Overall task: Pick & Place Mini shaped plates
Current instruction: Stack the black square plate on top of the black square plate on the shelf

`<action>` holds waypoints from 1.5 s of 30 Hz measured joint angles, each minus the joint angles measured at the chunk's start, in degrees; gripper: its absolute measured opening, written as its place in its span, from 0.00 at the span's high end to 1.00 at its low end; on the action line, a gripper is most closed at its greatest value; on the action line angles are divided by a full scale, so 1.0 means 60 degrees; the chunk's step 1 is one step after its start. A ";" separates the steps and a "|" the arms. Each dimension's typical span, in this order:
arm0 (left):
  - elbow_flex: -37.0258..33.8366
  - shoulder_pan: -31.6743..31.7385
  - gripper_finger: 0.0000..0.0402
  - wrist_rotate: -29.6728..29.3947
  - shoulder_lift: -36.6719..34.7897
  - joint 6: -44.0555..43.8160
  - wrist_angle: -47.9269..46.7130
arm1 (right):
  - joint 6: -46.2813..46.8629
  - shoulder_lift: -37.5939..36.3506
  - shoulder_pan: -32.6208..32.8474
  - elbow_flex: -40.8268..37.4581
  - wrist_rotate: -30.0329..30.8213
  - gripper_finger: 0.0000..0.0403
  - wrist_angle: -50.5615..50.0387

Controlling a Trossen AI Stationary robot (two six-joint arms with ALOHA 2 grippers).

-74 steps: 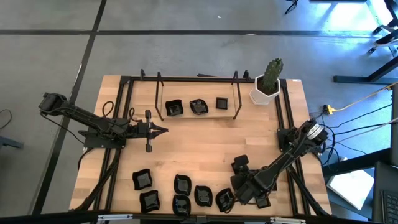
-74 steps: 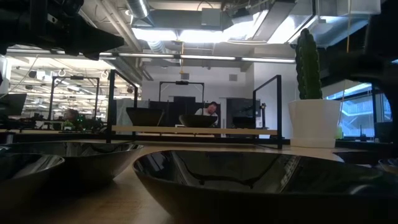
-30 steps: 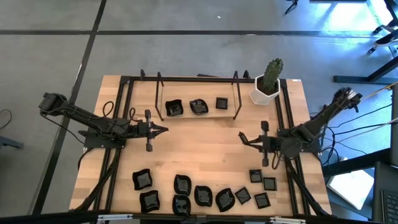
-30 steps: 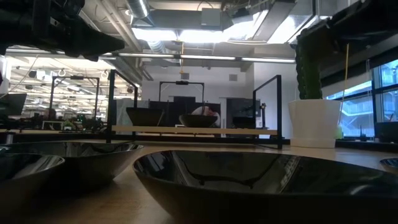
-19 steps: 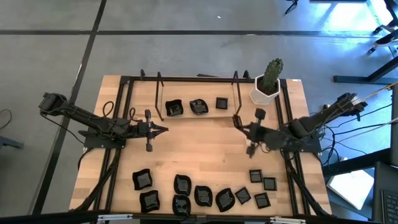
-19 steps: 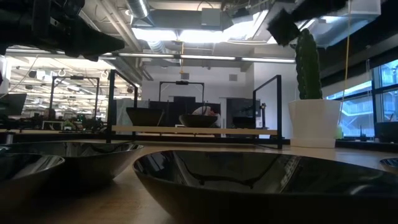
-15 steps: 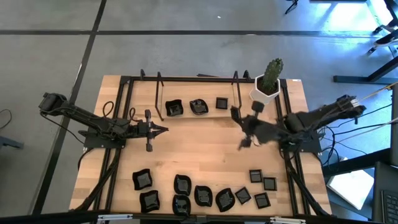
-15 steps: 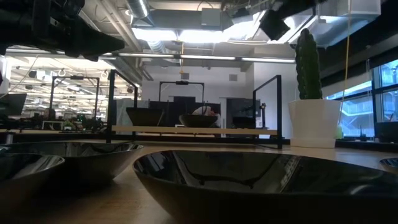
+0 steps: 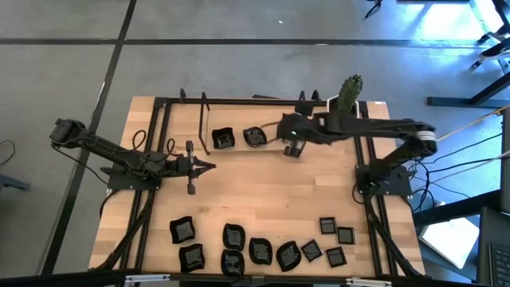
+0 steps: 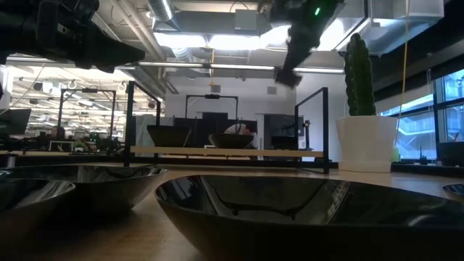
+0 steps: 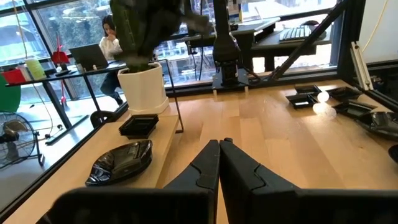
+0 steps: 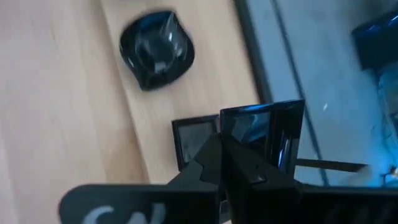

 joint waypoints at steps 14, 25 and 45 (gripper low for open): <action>0.0000 -0.0002 0.99 0.0000 -0.0004 0.0003 0.0004 | -0.0305 0.2261 -0.1546 0.0004 -0.0331 0.99 0.1026; 0.0000 0.0000 0.99 0.0000 -0.0004 0.0003 0.0004 | -0.0589 0.2879 -0.1709 0.0004 -0.0331 0.99 0.0925; 0.0000 -0.0003 0.99 0.0000 -0.0003 0.0003 0.0004 | -0.0779 0.2885 -0.1706 0.0004 -0.0834 0.99 0.0841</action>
